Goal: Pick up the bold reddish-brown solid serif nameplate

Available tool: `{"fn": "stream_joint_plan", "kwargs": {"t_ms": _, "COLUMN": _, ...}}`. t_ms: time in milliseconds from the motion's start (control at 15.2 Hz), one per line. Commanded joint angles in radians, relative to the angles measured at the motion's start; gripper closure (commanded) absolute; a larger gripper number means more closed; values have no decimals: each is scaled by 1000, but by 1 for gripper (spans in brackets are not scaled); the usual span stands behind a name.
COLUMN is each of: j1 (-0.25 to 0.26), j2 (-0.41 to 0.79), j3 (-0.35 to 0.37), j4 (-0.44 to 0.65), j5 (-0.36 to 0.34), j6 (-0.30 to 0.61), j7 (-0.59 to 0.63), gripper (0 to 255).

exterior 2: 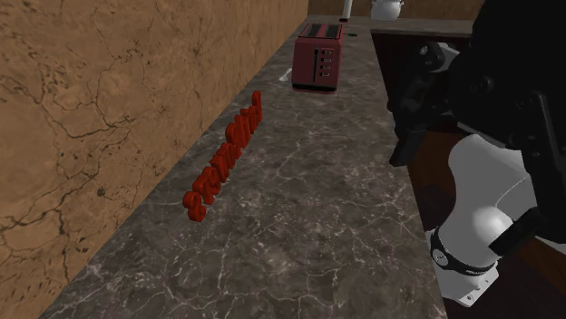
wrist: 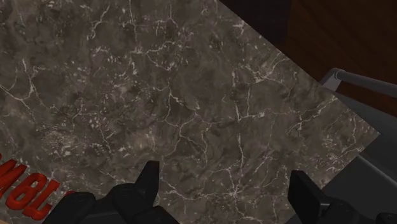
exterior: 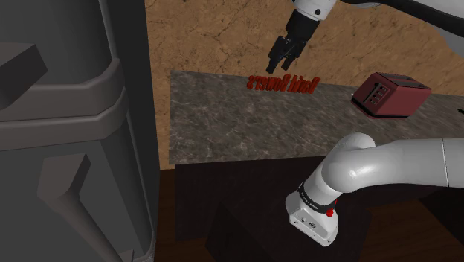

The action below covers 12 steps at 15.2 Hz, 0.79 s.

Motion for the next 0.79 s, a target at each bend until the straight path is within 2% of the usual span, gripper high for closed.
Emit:
{"fn": "stream_joint_plan", "kwargs": {"t_ms": 0, "j1": 0, "j2": 0, "j3": 0, "j4": 0, "j5": 0, "j6": 0, "j7": 0, "gripper": 0}}
{"fn": "stream_joint_plan", "kwargs": {"t_ms": 726, "j1": -52, "j2": 120, "j3": -228, "j4": -13, "j5": -161, "j6": 69, "j7": -302, "gripper": 0}}
